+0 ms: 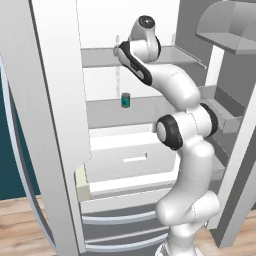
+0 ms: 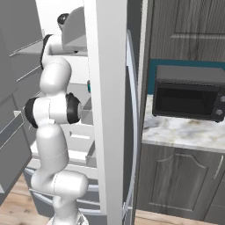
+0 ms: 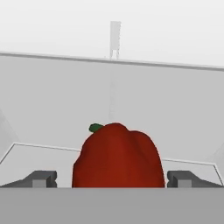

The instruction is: Pick bell pepper from the fridge and place it on the plate on the counter.

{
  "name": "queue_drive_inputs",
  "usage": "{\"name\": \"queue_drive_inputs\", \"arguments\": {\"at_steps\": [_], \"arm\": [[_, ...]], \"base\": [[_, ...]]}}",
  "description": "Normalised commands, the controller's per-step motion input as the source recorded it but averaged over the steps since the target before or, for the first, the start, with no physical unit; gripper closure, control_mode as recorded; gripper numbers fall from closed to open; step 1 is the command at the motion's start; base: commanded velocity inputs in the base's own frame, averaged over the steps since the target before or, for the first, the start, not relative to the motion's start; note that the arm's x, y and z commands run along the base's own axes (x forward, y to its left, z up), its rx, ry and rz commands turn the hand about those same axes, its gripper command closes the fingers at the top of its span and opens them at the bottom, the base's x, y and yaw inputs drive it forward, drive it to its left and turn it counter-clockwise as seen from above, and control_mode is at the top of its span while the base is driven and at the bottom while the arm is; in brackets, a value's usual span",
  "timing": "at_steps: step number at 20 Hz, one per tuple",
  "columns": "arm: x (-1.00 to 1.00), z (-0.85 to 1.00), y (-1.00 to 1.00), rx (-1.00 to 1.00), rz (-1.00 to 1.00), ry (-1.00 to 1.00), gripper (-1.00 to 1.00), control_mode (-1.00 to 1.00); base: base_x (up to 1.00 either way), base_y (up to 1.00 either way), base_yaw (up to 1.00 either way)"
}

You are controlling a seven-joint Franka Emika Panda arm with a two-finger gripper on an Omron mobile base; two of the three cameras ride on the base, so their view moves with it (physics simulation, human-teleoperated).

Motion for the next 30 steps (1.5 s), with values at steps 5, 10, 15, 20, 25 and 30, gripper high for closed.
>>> {"name": "queue_drive_inputs", "arguments": {"at_steps": [5,10,15,20,25,30], "arm": [[0.28,-0.11,0.04,0.0,0.0,0.0,-1.0,-1.0],[0.22,-0.26,0.14,-0.04,0.0,0.06,1.0,-1.0],[0.01,-0.4,0.02,-0.05,0.0,0.04,1.0,-1.0],[0.0,-0.52,0.0,-0.06,0.0,0.06,1.0,-1.0],[-0.3,-0.13,0.0,0.0,-0.02,-0.1,1.0,-1.0],[-0.83,-0.09,0.0,0.0,-0.05,-0.22,1.0,-1.0]], "base": [[0.0,0.0,0.0],[0.0,0.0,0.0],[0.0,0.0,0.0],[0.0,0.0,0.0],[0.0,0.0,0.0],[0.0,0.0,0.0]]}}
